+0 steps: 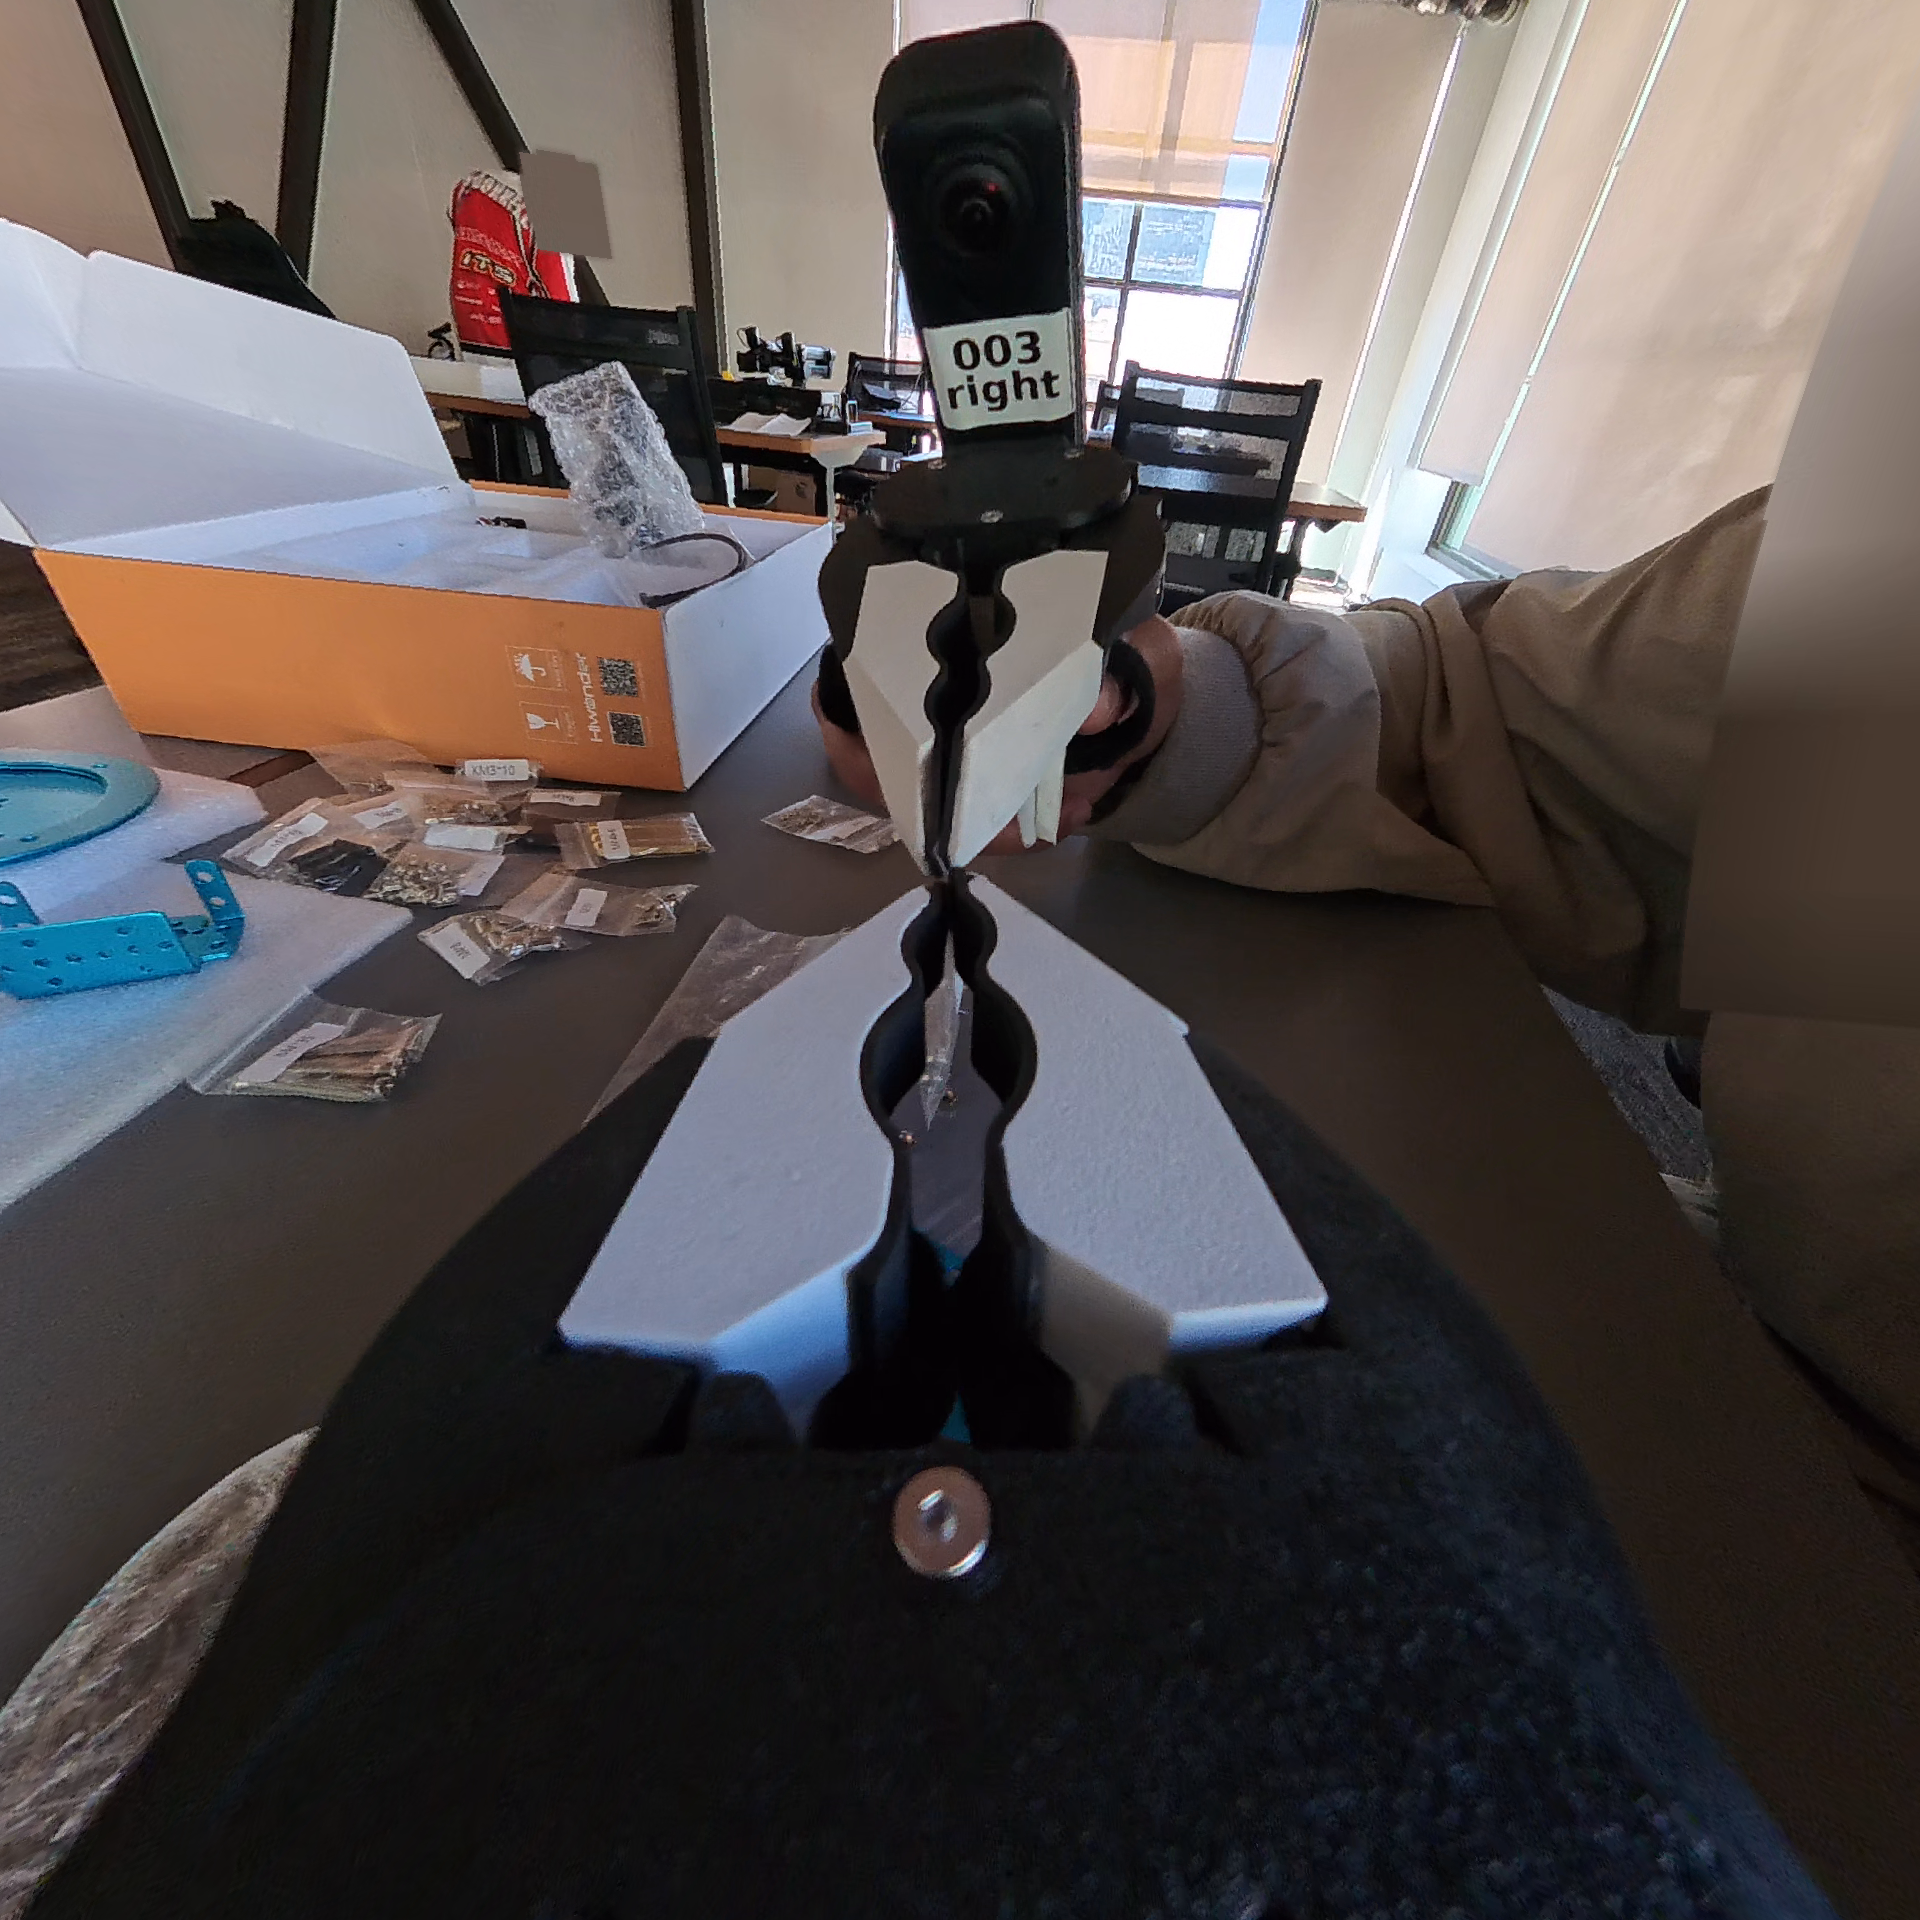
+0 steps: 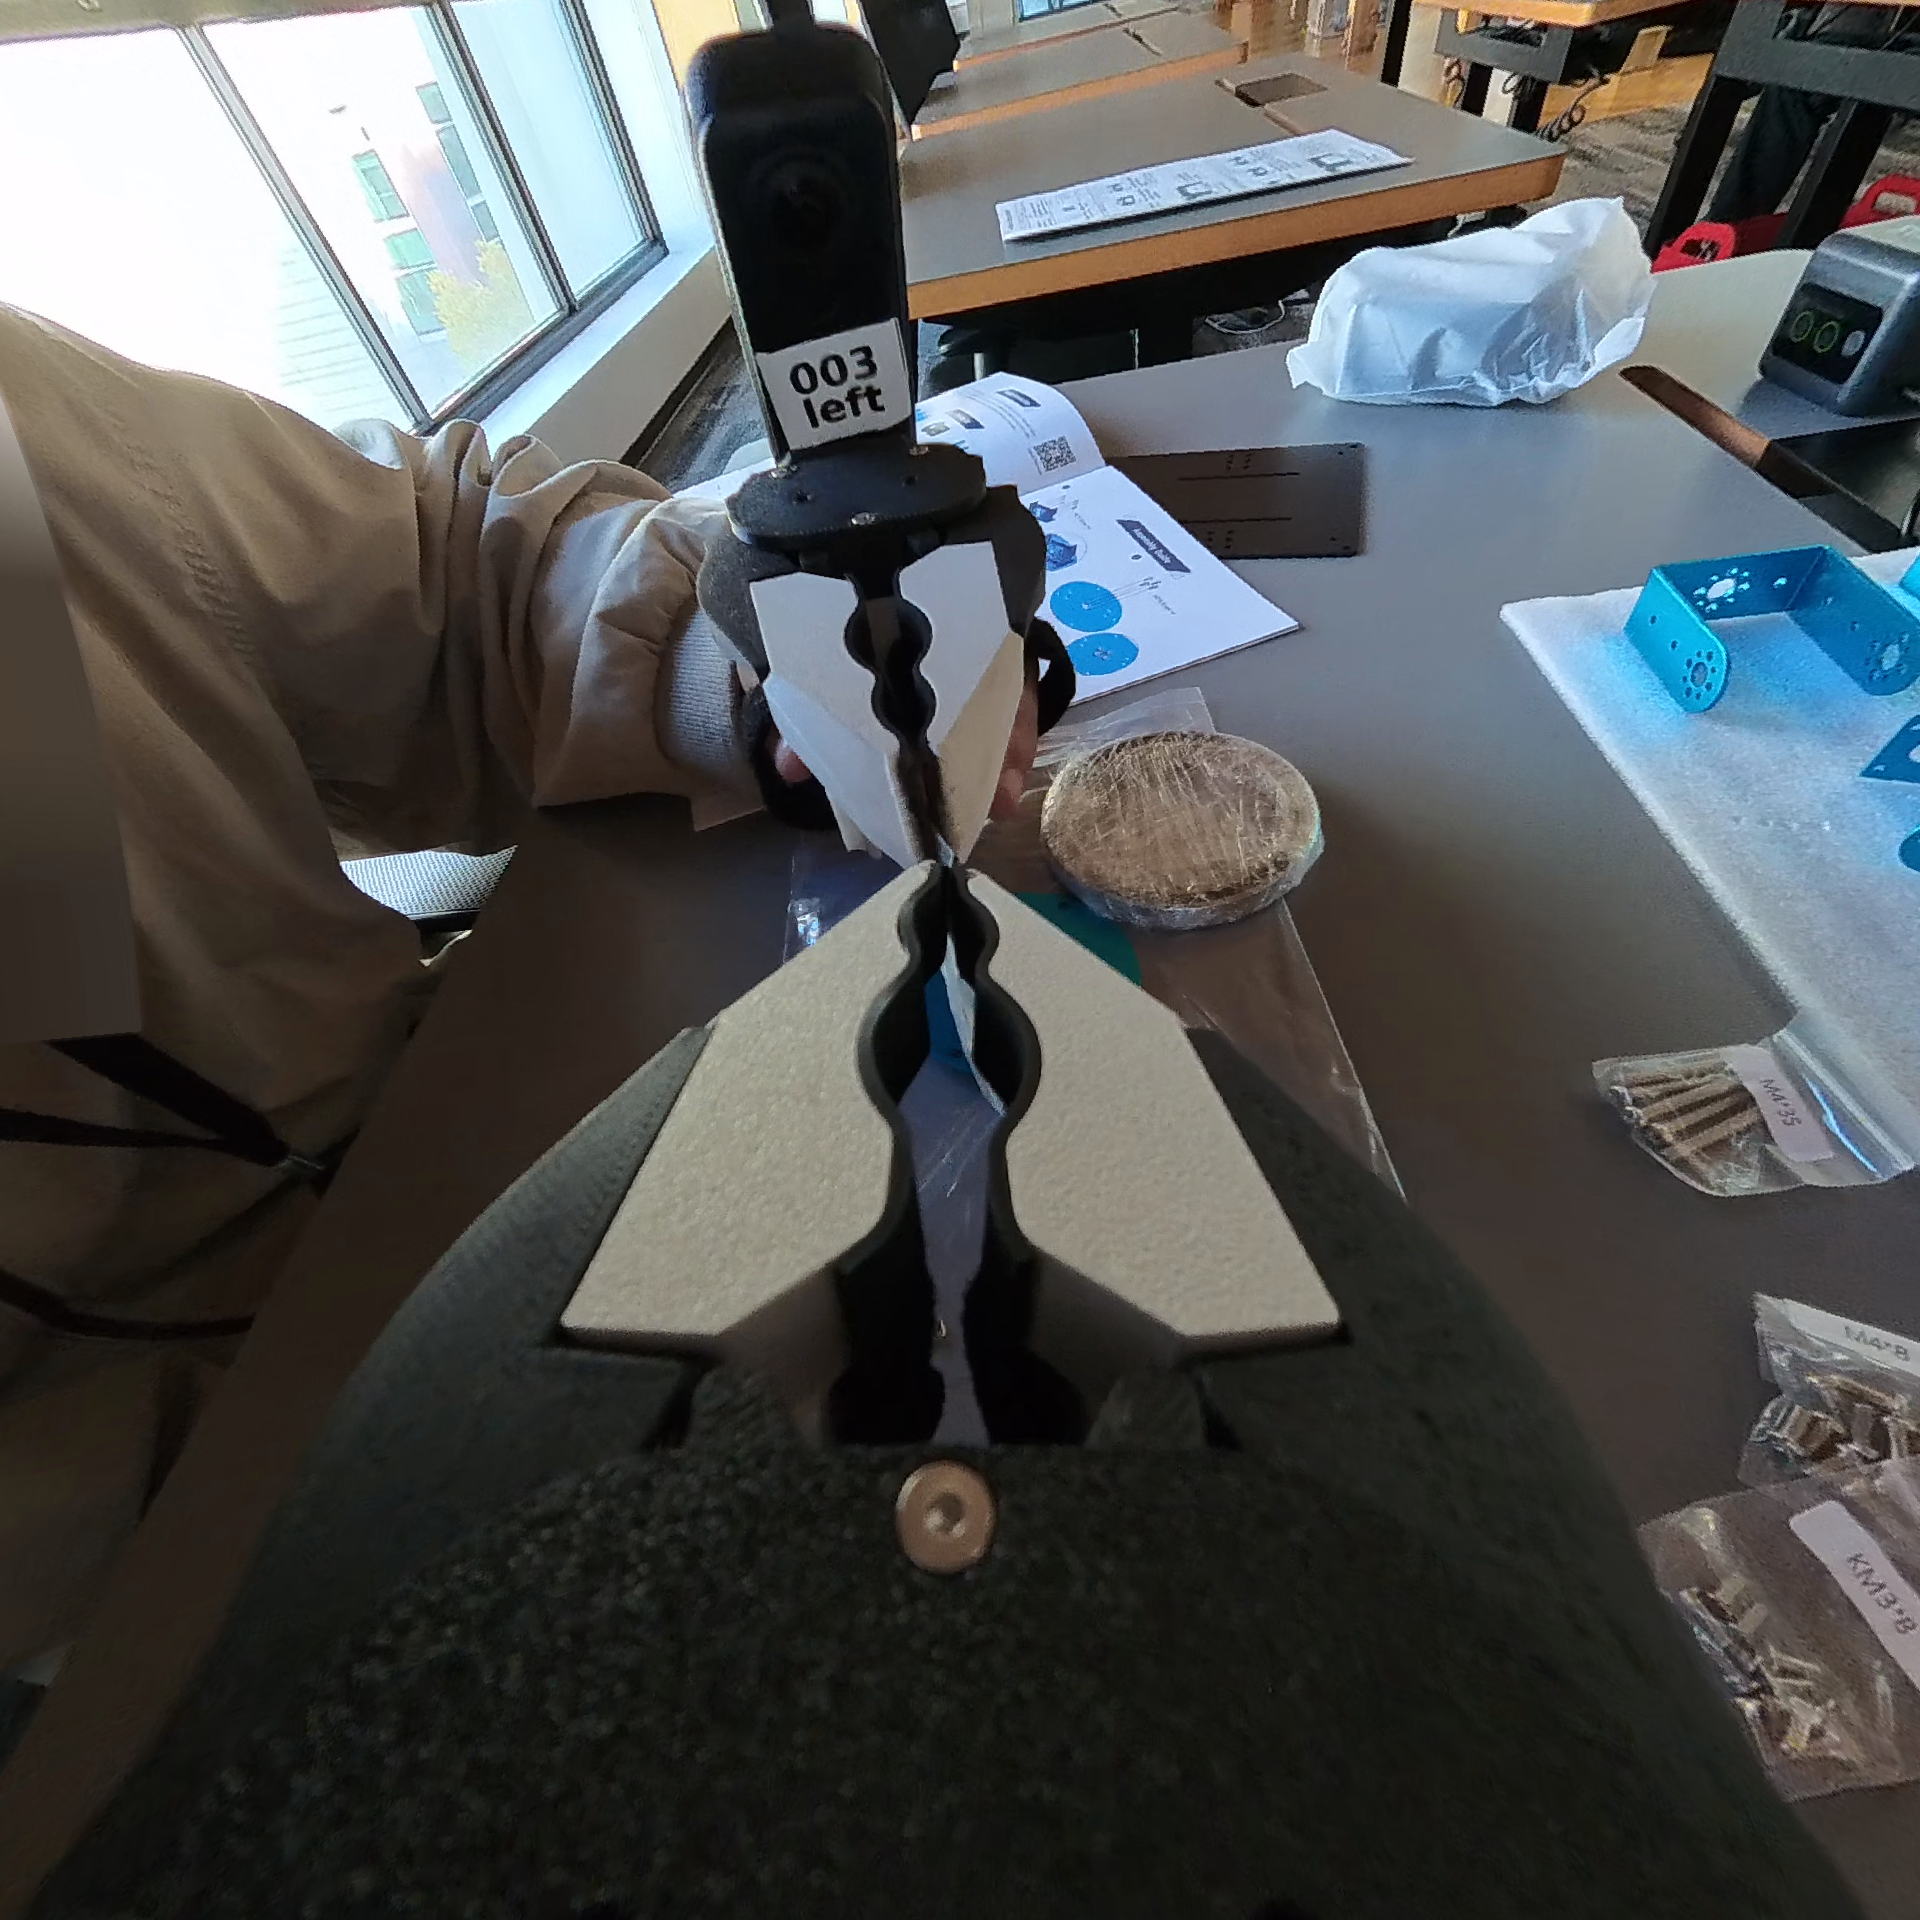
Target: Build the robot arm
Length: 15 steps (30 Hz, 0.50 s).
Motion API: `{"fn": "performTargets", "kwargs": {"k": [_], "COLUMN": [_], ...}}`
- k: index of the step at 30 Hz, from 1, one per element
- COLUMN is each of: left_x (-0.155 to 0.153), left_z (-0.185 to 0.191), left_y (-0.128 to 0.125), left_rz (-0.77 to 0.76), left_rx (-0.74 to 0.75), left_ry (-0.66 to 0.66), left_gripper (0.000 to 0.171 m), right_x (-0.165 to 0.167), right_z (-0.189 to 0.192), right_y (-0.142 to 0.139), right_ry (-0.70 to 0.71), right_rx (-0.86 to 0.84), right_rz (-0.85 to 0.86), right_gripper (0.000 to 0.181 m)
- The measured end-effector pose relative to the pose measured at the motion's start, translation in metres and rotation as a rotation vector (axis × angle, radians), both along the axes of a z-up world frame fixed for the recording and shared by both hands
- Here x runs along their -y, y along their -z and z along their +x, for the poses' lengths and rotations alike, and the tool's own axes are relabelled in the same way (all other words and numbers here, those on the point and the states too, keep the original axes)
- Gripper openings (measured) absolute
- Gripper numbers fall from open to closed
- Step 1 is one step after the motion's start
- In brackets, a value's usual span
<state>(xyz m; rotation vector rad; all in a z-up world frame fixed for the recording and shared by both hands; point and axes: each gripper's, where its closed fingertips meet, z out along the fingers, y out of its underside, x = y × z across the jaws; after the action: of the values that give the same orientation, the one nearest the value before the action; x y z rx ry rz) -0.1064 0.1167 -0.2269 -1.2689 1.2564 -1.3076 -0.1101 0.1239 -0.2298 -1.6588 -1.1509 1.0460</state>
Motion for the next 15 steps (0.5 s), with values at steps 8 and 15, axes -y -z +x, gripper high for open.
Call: {"fn": "performTargets", "kwargs": {"k": [8,15], "left_x": [0.0031,-0.0009], "left_z": [0.0006,0.0000], "left_y": [0.0004,0.0022], "left_rz": [0.025,0.022], "left_rx": [-0.009,-0.016], "left_ry": [-0.005,-0.018], "left_gripper": [0.000,0.000], "right_x": [0.0010,0.0023], "right_z": [-0.0016,-0.0012], "right_y": [0.0024,0.0016], "right_ry": [-0.003,-0.026], "right_rx": [0.000,-0.023], "right_rz": [0.015,-0.024], "right_gripper": [0.000,0.000]}}
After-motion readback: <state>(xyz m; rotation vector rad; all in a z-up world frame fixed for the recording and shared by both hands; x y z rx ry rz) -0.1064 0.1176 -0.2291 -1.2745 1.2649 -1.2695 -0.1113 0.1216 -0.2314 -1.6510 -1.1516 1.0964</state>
